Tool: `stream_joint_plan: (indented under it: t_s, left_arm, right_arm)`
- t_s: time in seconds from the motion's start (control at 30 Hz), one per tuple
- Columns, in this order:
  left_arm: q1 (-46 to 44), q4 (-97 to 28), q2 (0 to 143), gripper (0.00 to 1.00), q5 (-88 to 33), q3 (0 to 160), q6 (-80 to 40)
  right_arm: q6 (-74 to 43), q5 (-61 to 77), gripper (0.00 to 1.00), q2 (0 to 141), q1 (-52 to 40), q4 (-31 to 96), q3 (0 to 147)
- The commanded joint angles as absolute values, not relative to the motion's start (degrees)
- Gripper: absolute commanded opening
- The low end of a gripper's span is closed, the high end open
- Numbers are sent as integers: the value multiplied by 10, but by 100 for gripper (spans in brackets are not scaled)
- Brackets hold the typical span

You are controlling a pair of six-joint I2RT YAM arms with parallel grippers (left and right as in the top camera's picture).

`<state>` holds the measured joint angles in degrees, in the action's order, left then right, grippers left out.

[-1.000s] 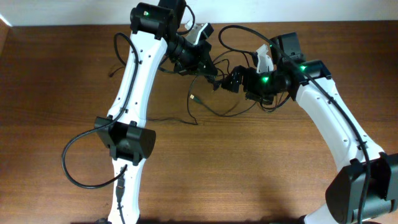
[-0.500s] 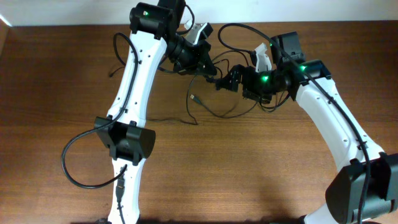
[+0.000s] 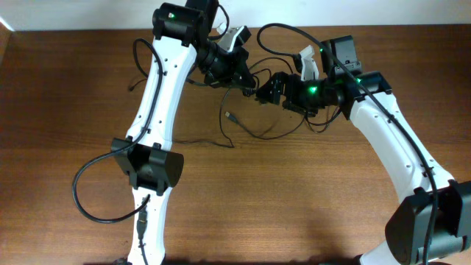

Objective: Untangle cables

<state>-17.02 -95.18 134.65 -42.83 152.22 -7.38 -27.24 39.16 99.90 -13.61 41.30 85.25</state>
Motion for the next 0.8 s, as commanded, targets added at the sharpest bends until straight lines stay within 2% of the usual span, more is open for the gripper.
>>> stream_joint_plan:
  t_s: [0.0,0.1,0.37,0.63,0.77]
  left_arm:
    - [-175,-941,1347,0,-420,1532,-80]
    - [-175,-940,1347,0,-365,1532,-119]
    - [-175,-943,1347,0,-367,1532,-120]
    - [-175,-955,1347,0,-429,1532,-119]
    - [-175,-955,1347,0,-513,1532,-94]
  right_arm:
    - [-274,444,98,999,-139,397,854]
    - [-274,452,98,999,-138,396,854]
    - [-273,444,98,999,-138,387,854]
    - [-273,335,99,999,-138,387,854]
    - [-273,303,98,1006,-139,404,854]
